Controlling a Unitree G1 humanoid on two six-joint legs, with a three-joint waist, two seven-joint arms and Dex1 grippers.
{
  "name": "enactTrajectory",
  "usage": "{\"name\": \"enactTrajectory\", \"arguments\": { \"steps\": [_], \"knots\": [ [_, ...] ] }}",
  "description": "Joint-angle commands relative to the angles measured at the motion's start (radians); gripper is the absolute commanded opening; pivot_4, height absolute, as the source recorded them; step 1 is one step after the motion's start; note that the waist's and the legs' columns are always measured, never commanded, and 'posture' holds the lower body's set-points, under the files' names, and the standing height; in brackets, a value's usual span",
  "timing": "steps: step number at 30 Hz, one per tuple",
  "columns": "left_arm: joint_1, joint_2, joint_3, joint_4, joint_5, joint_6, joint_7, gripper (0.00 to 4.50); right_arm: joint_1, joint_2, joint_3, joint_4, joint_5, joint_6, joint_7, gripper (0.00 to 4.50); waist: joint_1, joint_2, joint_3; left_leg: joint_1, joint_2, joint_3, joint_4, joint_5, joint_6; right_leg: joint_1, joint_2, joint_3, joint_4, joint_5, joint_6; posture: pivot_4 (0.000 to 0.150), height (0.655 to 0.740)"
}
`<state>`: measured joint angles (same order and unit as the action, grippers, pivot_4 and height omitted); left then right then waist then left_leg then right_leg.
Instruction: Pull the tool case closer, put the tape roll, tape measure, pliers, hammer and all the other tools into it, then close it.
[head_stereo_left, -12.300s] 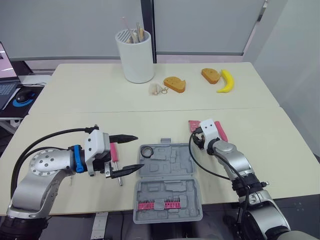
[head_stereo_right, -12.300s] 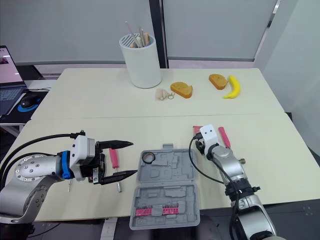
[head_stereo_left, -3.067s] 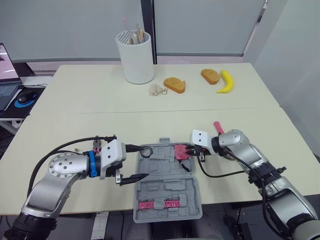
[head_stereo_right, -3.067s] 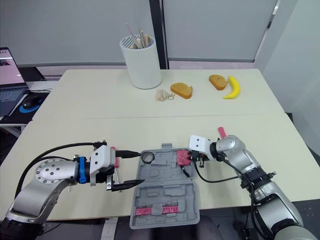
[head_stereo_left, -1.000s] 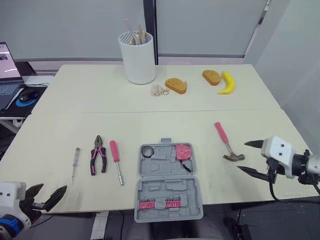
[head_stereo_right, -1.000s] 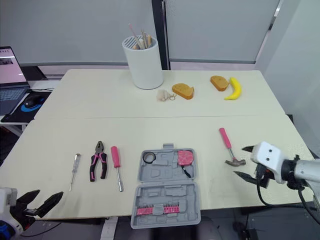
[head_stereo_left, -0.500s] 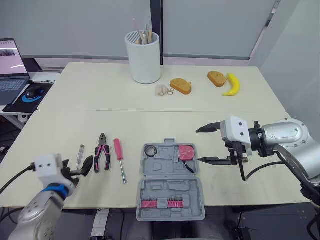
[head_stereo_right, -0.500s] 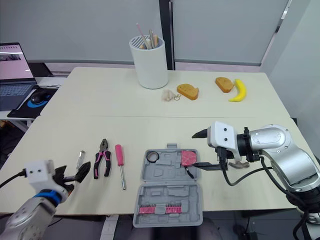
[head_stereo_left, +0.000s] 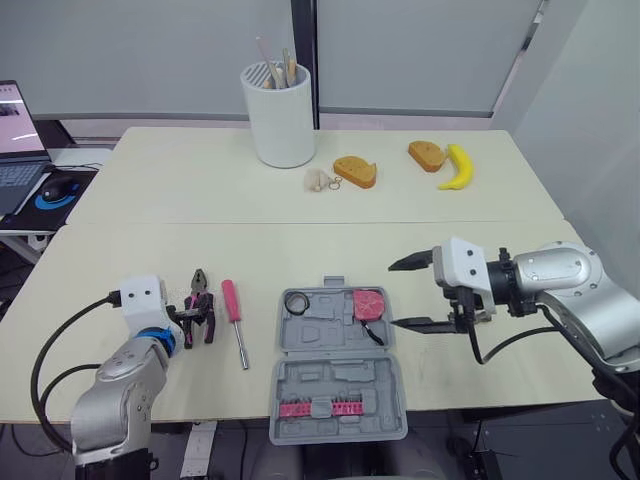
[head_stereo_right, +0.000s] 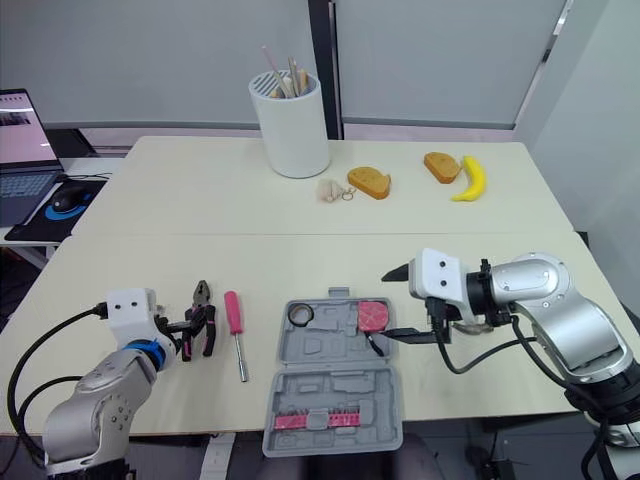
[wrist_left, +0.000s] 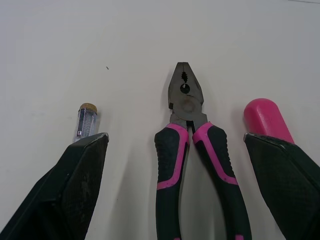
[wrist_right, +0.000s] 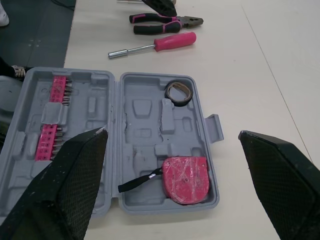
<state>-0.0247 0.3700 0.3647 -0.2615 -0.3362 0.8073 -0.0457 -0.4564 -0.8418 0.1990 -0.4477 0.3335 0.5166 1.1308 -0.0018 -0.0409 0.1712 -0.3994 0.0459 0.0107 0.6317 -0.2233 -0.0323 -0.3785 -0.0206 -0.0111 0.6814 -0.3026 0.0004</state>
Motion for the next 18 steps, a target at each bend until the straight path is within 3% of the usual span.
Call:
{"name": "enactTrajectory", "arguments": {
  "steps": [1, 18],
  "knots": [
    [-0.017, 0.014, -0.017, 0.003, 0.020, 0.028, -0.001, 4.50, -0.013, 0.001, -0.010, -0.026, 0.001, -0.009, -0.005, 4.45, 0.000, 0.000, 0.000, 0.000, 0.000, 0.000, 0.000, 0.000, 0.000, 0.000, 0.000, 0.000, 0.000, 0.000, 0.000, 0.150, 0.7400],
    [-0.089, 0.016, -0.047, 0.144, 0.073, 0.037, -0.014, 4.50, -0.001, -0.007, -0.008, -0.041, 0.000, -0.004, -0.009, 4.45, 0.000, 0.000, 0.000, 0.000, 0.000, 0.000, 0.000, 0.000, 0.000, 0.000, 0.000, 0.000, 0.000, 0.000, 0.000, 0.150, 0.7400]
  ]
}}
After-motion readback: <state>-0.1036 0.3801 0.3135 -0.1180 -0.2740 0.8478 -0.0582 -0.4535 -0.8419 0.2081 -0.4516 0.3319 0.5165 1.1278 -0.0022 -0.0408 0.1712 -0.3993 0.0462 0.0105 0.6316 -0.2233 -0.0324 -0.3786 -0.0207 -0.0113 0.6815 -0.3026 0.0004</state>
